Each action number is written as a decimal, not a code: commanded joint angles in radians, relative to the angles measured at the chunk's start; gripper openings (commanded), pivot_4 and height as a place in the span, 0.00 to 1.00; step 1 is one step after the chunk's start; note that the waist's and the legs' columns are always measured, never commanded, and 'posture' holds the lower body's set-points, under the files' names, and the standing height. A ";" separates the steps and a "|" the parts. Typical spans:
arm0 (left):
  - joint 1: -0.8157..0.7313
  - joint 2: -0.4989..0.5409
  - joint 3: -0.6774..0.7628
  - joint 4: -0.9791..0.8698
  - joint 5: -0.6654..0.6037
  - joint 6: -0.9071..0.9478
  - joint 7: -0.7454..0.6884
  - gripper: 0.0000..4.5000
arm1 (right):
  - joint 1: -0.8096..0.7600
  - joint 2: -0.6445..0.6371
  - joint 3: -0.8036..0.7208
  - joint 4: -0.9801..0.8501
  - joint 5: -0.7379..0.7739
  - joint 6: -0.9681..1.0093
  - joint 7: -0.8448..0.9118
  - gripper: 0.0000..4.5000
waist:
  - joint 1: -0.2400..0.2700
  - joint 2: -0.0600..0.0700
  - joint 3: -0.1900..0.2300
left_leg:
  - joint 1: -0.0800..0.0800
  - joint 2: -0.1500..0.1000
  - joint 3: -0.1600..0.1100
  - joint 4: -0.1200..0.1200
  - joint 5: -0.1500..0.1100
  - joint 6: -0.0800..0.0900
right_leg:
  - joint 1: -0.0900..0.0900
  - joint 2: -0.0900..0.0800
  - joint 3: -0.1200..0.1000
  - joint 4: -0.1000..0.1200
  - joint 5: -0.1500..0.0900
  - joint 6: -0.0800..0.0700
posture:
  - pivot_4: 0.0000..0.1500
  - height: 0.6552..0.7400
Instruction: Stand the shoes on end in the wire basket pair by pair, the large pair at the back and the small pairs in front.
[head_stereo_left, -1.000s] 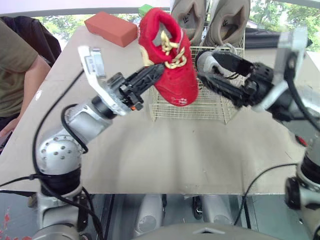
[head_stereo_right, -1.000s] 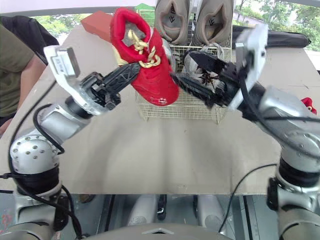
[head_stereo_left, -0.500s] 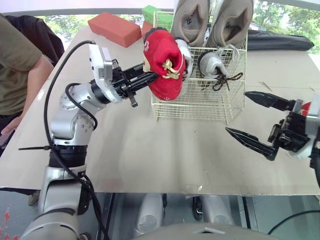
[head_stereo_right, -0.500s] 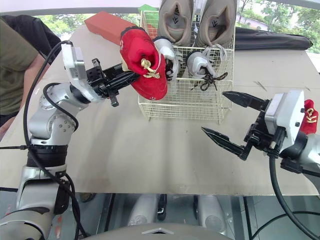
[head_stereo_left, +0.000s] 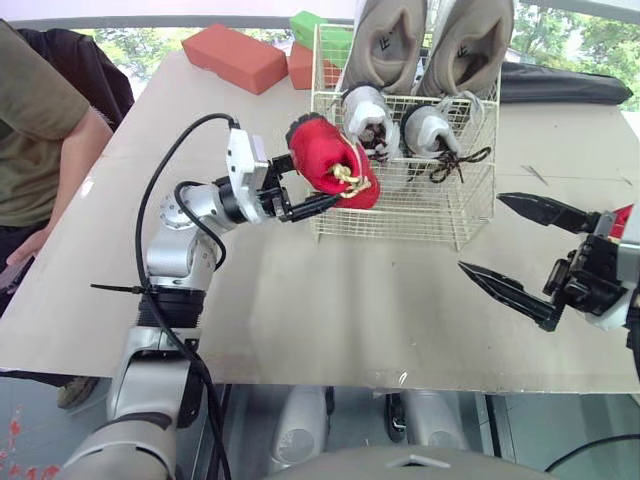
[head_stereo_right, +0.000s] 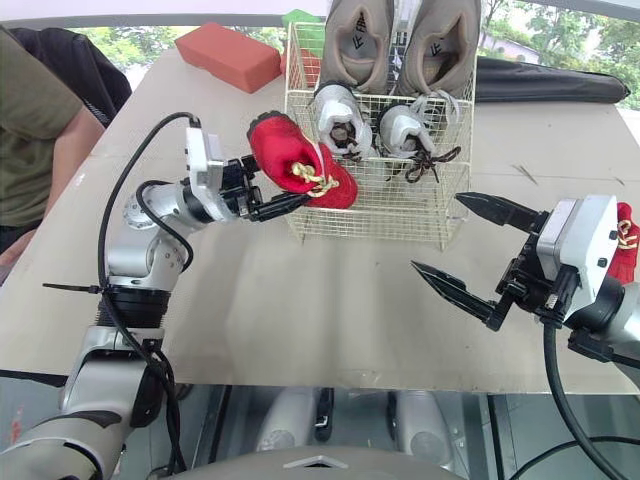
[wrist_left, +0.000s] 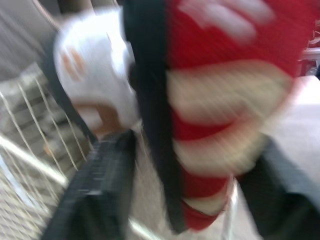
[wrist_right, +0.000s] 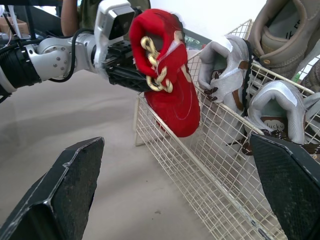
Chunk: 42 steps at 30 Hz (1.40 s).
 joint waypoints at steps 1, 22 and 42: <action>0.047 0.057 0.056 -0.089 -0.057 0.103 0.004 1.00 | 0.026 -0.009 -0.026 0.003 -0.004 -0.020 -0.006 1.00 | -0.002 0.000 0.000 | 0.001 0.000 -0.001 0.000 0.000 0.000 | 0.000 0.000 0.000 0.000 0.000 0.000 | 1.00 1.00; 0.076 0.197 0.219 -0.412 -0.478 0.618 0.055 1.00 | 0.174 0.038 -0.111 0.096 -0.193 0.009 -0.135 1.00 | -0.008 0.000 0.000 | 0.000 0.002 -0.002 0.000 0.000 0.000 | 0.000 0.001 0.001 0.000 0.000 0.000 | 1.00 1.00; 0.002 0.068 -0.076 -0.741 -0.538 0.756 0.309 1.00 | -0.265 -0.419 0.140 1.182 -0.462 0.320 0.002 1.00 | -0.022 0.004 -0.001 | 0.002 -0.001 0.005 0.000 -0.001 0.002 | 0.001 0.004 0.009 -0.001 0.001 0.001 | 1.00 1.00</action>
